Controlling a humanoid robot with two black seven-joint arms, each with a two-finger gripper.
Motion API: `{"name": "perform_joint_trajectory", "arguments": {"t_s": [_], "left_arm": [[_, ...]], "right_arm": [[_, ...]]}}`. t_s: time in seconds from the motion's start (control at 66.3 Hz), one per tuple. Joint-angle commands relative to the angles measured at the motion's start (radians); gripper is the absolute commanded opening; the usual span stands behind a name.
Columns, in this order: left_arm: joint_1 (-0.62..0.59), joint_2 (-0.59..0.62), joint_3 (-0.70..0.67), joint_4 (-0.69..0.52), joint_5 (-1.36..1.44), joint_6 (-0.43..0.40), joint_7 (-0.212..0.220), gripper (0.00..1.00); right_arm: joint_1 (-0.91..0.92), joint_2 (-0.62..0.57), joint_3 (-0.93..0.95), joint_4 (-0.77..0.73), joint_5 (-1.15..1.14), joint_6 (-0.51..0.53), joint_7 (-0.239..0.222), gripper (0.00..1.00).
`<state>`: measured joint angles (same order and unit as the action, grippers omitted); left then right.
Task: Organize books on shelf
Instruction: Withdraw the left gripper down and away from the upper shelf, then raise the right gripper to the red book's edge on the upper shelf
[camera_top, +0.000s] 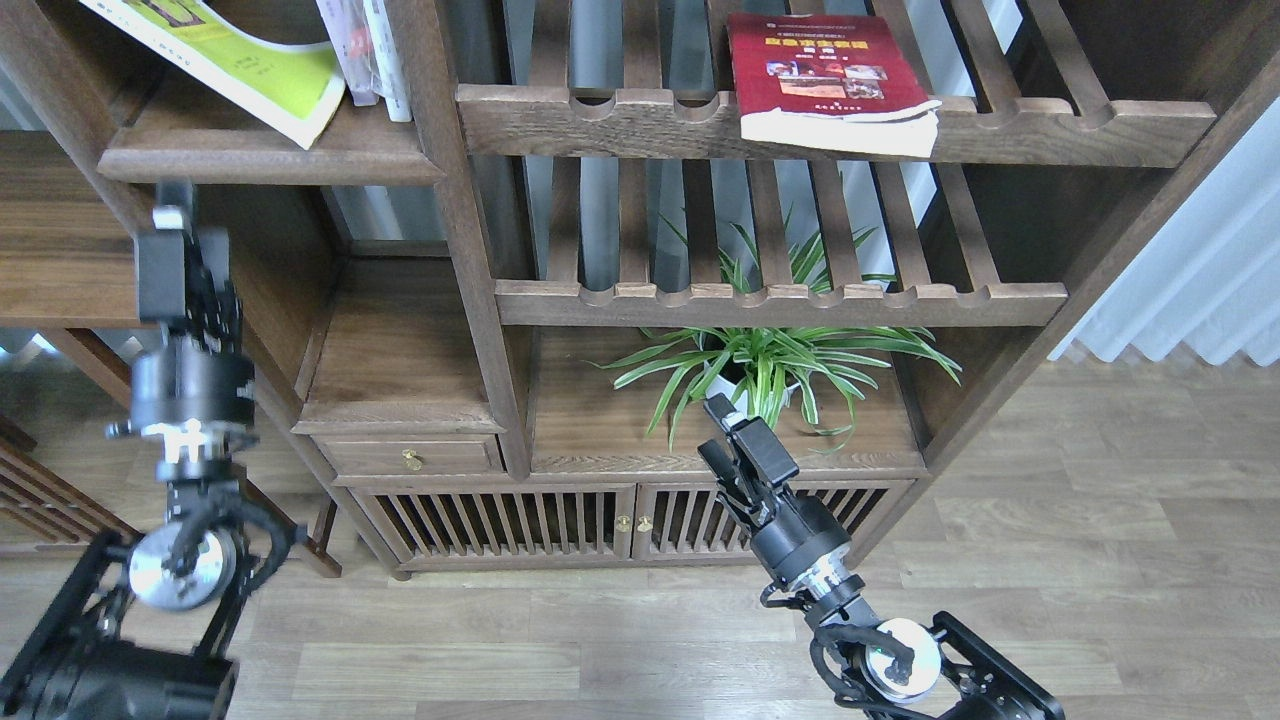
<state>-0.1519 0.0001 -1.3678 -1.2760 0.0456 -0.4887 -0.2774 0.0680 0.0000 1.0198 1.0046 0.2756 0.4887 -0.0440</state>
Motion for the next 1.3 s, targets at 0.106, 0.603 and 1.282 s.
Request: {"name": "perform_joint_trajectory", "arguments": {"t_s": [0.106,0.603,1.282], "left_arm": [[0.08,0.0,0.052,0.049,0.0,0.0,-0.011,1.0],[0.117,0.0,0.012,0.124,0.005,0.0,-0.009,1.0],[0.135,0.0,0.009,0.277,0.002,0.0,-0.016,1.0]], "right_arm": [[-0.004,0.0,-0.006,0.081,-0.001,0.0,-0.004,0.99],[0.081,0.0,0.072,0.417,-0.001,-0.136,-0.011,0.99],[0.242,0.0,0.278,0.316,-0.001,-0.226,-0.011,0.99]]}}
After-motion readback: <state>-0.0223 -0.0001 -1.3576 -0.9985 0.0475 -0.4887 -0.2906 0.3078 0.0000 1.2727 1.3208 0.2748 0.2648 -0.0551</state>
